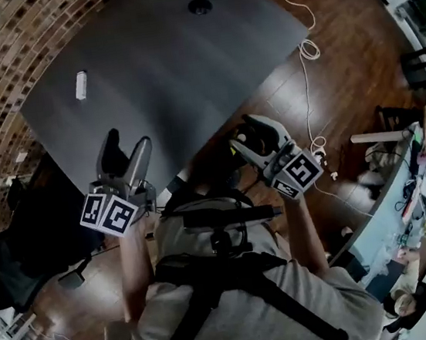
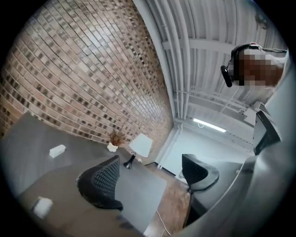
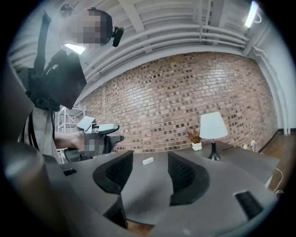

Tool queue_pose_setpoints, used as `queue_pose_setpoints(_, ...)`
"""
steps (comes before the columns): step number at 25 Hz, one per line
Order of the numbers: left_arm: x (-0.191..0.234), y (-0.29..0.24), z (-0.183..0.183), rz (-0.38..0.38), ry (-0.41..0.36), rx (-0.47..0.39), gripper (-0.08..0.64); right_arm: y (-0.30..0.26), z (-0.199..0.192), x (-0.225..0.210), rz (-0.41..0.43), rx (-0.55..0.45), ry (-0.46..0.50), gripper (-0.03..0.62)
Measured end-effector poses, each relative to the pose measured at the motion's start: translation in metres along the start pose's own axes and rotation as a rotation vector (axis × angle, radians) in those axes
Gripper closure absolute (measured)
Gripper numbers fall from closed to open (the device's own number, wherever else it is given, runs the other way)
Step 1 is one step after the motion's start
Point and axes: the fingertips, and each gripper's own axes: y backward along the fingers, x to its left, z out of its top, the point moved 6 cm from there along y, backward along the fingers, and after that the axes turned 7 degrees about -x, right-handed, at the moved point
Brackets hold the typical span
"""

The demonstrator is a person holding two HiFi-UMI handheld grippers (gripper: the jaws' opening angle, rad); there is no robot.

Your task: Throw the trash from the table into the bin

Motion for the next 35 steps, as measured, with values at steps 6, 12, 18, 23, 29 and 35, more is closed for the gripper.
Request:
queue_pose_setpoints(6, 0.079, 0.056, 0.044, 0.093, 0.015, -0.098, 0.146, -0.114, 0.002, 0.065, 0.182, 0.114, 0.155, 0.357)
queue_pose_setpoints(12, 0.120, 0.113, 0.069, 0.188, 0.047, -0.176, 0.146, -0.209, -0.022, 0.086, 0.361, 0.316, 0.299, 0.357)
queue_pose_setpoints(18, 0.136, 0.164, 0.065, 0.337, 0.025, -0.189, 0.146, -0.341, -0.074, 0.054, 0.668, 0.477, 0.651, 0.357)
queue_pose_setpoints(23, 0.134, 0.186, 0.064, 0.533, -0.007, -0.214, 0.146, -0.468, -0.138, 0.031, 0.932, 0.563, 0.983, 0.324)
queue_pose_setpoints(29, 0.123, 0.171, 0.052, 0.734, -0.020, -0.201, 0.146, -0.590, -0.222, 0.047, 1.217, 0.557, 1.310, 0.318)
queue_pose_setpoints(35, 0.131, 0.139, 0.048, 0.799, -0.014, -0.189, 0.146, -0.625, -0.252, 0.014, 1.474, 0.717, 1.468, 0.424)
